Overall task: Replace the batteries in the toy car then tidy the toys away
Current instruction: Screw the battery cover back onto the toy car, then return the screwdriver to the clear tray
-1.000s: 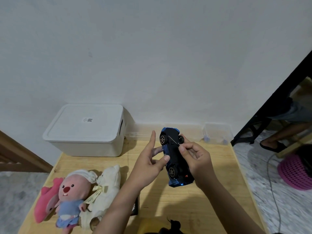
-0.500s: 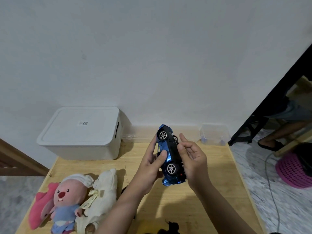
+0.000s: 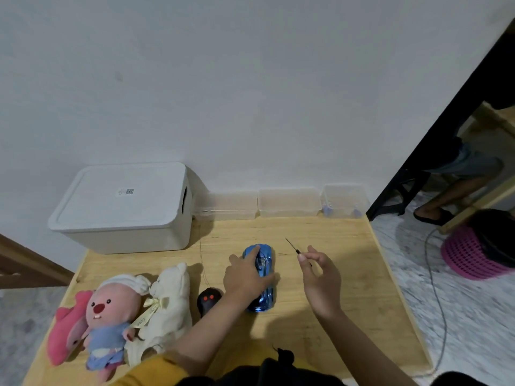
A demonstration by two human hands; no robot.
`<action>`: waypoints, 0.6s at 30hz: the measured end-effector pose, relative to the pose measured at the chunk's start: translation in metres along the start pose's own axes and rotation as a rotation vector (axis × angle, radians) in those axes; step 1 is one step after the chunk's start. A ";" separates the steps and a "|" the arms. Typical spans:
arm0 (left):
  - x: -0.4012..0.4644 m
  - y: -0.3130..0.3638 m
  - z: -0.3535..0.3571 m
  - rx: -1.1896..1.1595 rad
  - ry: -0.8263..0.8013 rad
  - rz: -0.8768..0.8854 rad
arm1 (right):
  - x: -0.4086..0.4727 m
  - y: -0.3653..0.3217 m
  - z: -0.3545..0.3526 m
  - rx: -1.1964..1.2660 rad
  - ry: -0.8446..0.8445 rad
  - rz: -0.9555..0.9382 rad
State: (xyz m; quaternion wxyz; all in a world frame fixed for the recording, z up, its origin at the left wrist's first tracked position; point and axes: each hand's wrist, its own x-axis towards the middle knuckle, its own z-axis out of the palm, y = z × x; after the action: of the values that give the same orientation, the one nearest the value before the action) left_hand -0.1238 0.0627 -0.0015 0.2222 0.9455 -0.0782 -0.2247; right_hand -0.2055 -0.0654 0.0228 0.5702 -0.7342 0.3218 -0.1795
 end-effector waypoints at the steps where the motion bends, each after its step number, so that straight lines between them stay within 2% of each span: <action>1: 0.001 0.002 0.002 0.034 0.002 0.003 | -0.001 0.002 0.000 -0.016 0.003 0.005; 7: 0.005 0.009 0.008 0.173 -0.005 0.018 | 0.000 0.011 0.003 -0.079 -0.002 -0.035; 11: 0.004 0.002 0.001 0.167 -0.035 0.026 | 0.007 0.010 0.011 -0.084 -0.011 -0.063; 13: 0.006 -0.005 -0.008 0.091 0.060 0.058 | 0.013 0.006 0.020 -0.085 -0.018 -0.072; 16: 0.019 -0.017 -0.024 -0.004 0.321 0.129 | 0.026 -0.004 0.036 -0.095 -0.062 -0.085; 18: 0.035 -0.022 -0.034 -0.051 0.434 0.151 | 0.037 -0.013 0.049 -0.095 -0.111 -0.092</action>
State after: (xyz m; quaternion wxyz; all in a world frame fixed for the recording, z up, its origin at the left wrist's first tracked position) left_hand -0.0759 0.0873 0.0023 0.2739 0.9572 -0.0936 -0.0007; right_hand -0.1443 -0.0535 0.0178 0.5428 -0.7834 0.2636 -0.1489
